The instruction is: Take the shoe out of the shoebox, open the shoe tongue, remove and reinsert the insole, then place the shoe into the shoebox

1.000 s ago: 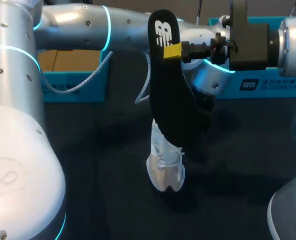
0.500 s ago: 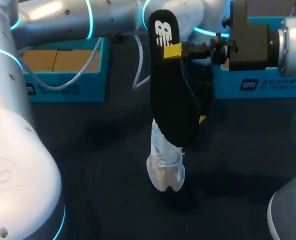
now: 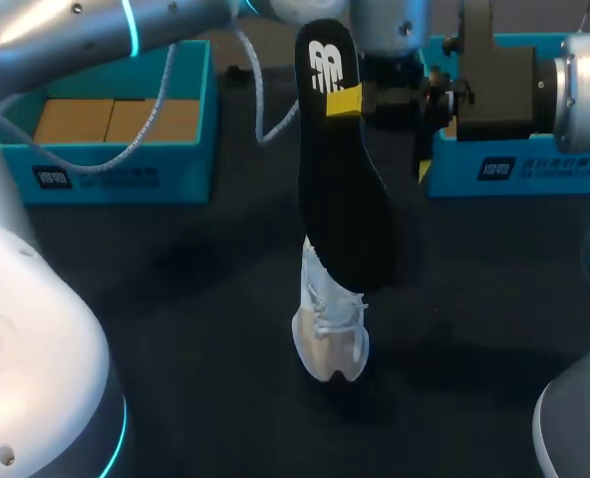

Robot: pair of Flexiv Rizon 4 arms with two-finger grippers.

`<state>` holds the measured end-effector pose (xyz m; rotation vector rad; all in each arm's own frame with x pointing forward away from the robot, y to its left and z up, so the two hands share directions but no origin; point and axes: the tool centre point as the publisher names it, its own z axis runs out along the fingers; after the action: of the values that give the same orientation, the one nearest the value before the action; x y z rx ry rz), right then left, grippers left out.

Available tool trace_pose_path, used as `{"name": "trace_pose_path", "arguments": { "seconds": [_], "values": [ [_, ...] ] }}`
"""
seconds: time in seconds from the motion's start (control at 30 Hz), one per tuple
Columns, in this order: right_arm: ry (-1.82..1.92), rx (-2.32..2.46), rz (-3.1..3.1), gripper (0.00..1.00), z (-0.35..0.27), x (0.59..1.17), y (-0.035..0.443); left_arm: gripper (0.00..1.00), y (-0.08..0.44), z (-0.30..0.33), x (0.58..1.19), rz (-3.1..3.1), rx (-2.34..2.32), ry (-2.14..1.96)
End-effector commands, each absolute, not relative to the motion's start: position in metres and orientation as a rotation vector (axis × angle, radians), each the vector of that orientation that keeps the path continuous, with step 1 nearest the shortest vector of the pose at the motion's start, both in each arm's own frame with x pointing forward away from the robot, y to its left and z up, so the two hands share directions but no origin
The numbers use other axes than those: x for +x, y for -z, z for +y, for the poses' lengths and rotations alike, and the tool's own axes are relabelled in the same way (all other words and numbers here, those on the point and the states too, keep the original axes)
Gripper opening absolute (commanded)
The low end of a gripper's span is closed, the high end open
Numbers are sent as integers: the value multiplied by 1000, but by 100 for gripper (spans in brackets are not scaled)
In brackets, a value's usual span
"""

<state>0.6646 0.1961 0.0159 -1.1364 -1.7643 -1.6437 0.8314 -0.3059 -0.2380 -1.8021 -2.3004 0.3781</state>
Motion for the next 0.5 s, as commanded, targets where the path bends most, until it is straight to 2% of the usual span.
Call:
{"name": "trace_pose_path", "arguments": {
  "seconds": [0.03,0.27,0.5],
  "values": [
    [1644,-1143,-1764,0,199,664,-15,100,202,-294,828,-2469,-1865,-601],
    [1644,-1143,-1764,0,199,664,-15,100,158,-294,833,-2703,-1821,-771],
    [1644,-1143,-1764,0,199,664,-15,100,150,-304,848,-2836,-1711,-678]
  ]
}}
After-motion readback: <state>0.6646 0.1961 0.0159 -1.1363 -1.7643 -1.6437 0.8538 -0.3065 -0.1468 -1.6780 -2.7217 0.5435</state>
